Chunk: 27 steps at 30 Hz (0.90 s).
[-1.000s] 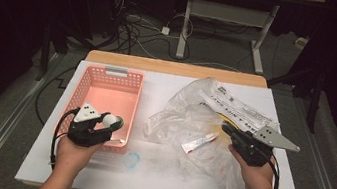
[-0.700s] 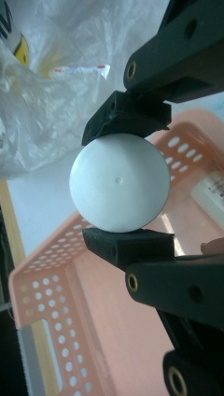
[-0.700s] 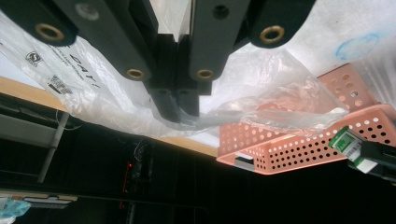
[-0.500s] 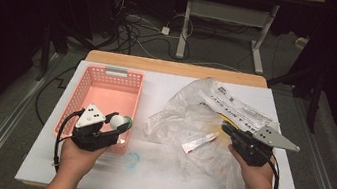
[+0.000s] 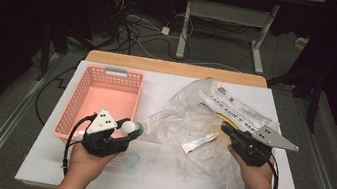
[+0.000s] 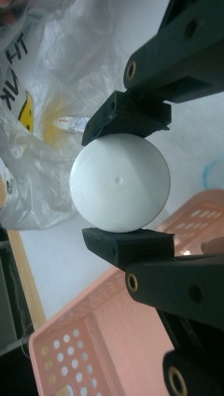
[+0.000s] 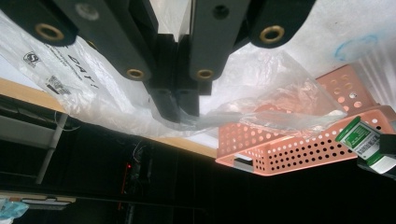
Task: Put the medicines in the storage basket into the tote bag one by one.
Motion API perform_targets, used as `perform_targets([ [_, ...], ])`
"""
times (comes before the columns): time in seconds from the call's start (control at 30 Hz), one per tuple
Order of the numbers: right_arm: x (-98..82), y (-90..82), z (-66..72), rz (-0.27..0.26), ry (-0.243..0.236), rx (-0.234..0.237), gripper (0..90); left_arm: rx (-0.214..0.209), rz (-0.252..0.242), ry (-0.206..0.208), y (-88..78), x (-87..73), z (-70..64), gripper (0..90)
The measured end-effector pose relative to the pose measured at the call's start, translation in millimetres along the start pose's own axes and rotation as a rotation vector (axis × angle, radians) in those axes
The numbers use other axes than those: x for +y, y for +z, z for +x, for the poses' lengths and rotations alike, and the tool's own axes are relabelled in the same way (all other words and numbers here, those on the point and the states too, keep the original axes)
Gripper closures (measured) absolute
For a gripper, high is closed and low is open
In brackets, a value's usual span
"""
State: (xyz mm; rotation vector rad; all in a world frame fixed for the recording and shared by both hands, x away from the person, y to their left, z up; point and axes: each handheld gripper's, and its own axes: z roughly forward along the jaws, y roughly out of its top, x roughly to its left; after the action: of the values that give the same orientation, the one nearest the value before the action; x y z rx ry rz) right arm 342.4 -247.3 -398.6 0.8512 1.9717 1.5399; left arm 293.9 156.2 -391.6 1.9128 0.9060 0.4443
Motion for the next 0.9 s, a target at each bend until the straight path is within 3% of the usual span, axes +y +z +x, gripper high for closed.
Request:
perform_targets([
  [0.6, 0.2, 0.6, 1.8, 0.001, 0.004, 0.001, 90.0, -0.073, 0.007, 0.041, 14.6, 3.0, -26.3, 49.0],
  [0.9, 0.9, 0.7, 2.6, 0.003, -0.007, -0.001, 90.0, -0.099, 0.032, 0.076, 30.0, 5.6, -39.5, 49.0],
])
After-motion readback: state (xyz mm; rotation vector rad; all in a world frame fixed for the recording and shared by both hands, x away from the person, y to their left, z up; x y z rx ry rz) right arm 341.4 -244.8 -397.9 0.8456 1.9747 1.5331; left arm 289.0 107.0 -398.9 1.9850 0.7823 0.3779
